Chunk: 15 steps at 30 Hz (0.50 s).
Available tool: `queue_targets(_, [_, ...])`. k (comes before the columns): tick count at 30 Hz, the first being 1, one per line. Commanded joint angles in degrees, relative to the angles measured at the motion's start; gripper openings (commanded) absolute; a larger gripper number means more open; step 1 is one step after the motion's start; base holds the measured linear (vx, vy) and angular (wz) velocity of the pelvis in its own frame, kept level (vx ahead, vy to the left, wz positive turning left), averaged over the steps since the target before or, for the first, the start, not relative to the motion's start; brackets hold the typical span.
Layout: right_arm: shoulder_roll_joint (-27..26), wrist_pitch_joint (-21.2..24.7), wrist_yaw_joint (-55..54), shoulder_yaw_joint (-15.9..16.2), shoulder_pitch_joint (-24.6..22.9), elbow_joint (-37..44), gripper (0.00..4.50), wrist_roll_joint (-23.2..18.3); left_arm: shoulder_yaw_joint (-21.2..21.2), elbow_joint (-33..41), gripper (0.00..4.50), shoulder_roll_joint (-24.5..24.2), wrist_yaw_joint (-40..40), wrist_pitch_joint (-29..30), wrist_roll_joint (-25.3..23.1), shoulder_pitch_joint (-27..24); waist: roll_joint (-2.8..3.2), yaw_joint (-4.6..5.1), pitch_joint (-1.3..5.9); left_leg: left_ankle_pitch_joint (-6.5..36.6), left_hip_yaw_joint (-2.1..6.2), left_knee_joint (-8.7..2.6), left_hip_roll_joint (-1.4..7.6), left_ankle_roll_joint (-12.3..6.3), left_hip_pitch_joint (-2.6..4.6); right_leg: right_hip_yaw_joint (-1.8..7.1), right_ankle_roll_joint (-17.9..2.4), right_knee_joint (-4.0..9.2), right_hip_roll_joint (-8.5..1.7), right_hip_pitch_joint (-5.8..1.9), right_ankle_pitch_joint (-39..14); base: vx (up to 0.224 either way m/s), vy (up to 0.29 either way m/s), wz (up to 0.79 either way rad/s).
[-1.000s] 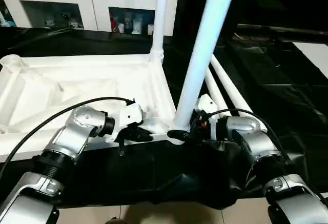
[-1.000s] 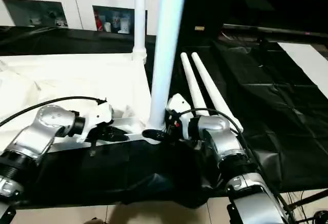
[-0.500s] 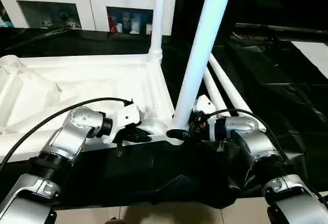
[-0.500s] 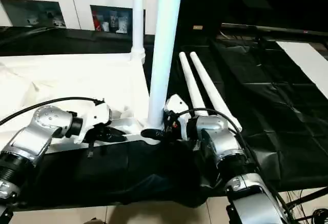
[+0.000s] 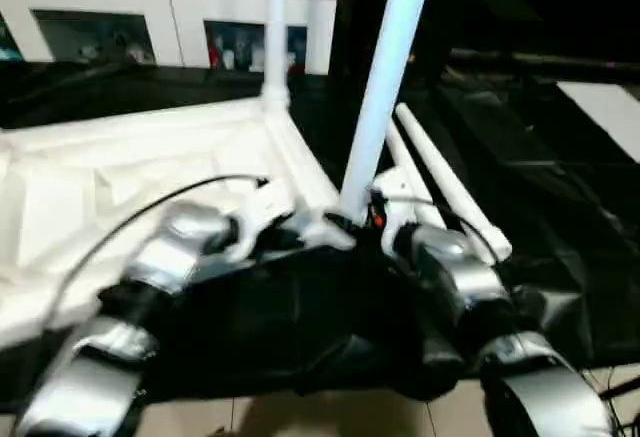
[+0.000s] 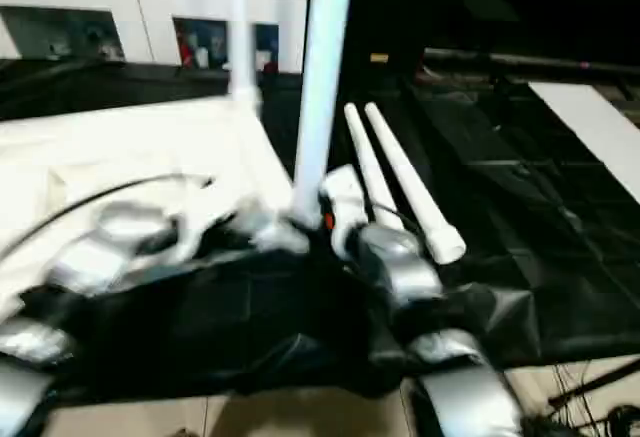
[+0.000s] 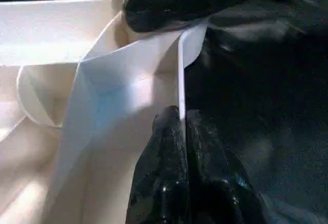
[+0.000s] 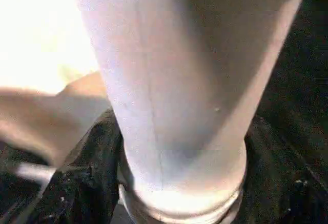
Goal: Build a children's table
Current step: Rotate leg to tighten
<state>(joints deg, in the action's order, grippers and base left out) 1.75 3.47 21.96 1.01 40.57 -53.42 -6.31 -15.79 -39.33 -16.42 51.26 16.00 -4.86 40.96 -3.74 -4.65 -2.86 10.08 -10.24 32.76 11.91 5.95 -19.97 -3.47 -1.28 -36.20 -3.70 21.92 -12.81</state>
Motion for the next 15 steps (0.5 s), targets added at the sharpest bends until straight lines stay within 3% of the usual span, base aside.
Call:
queue_targets(1, [-0.9, 2.4, -5.8, -0.5, -0.8, -4.7, 2.70, 0.7, 2.3, -3.7, 0.00, 1.2, -8.1, 2.5, -0.6, 1.0, 0.65, 0.14, 2.69, 9.1, 0.29, -3.87, 1.54, -0.13, 0.43, 3.19, -11.5, 4.35, -4.31, -1.91, -4.8, 0.000, 0.000, 0.00])
queue_targets(5, [-3.2, 0.6, -8.9, -1.2, 2.1, -7.7, 2.70, 0.5, 1.7, -6.8, 0.00, 2.6, -10.4, 2.2, -1.7, 3.1, 0.58, -0.20, 2.79, 8.0, 0.23, -3.76, 1.40, -1.09, 0.30, 3.12, -11.3, 4.20, -4.29, -2.07, -2.0, 0.000, 0.000, 0.00])
queue_targets(9, [-5.0, -2.3, -5.9, -2.4, 3.9, -8.9, 2.70, -0.7, 0.9, -6.8, 0.00, 2.4, -9.2, 1.5, -2.8, 3.3, 0.85, -0.24, 2.62, 10.4, 0.37, -3.99, 1.59, -0.86, 0.23, 3.08, -10.8, 4.58, -4.53, -2.09, -5.1, 0.000, 0.000, 0.00])
queue_targets(10, [-5.2, -2.5, -3.6, -2.7, 4.1, -8.6, 3.26, -1.6, 0.7, -6.4, 0.00, 2.2, -8.7, 1.4, -2.9, 3.0, 0.69, -0.23, 2.61, 10.8, 0.37, -4.02, 1.64, -1.06, 0.17, 3.11, -10.7, 4.65, -4.56, -2.16, -5.4, 0.000, 0.000, 0.00])
queue_targets(15, [-3.9, -4.6, 1.9, -2.3, 4.0, -6.3, 3.69, -1.9, -0.2, -3.8, 0.00, 0.2, -5.1, -0.9, -2.5, 1.4, 1.17, 0.21, 2.76, 9.3, 0.53, -4.00, 1.71, -1.69, -0.24, 3.03, -11.3, 4.41, -4.53, -2.49, -3.4, 0.000, 0.000, 0.00])
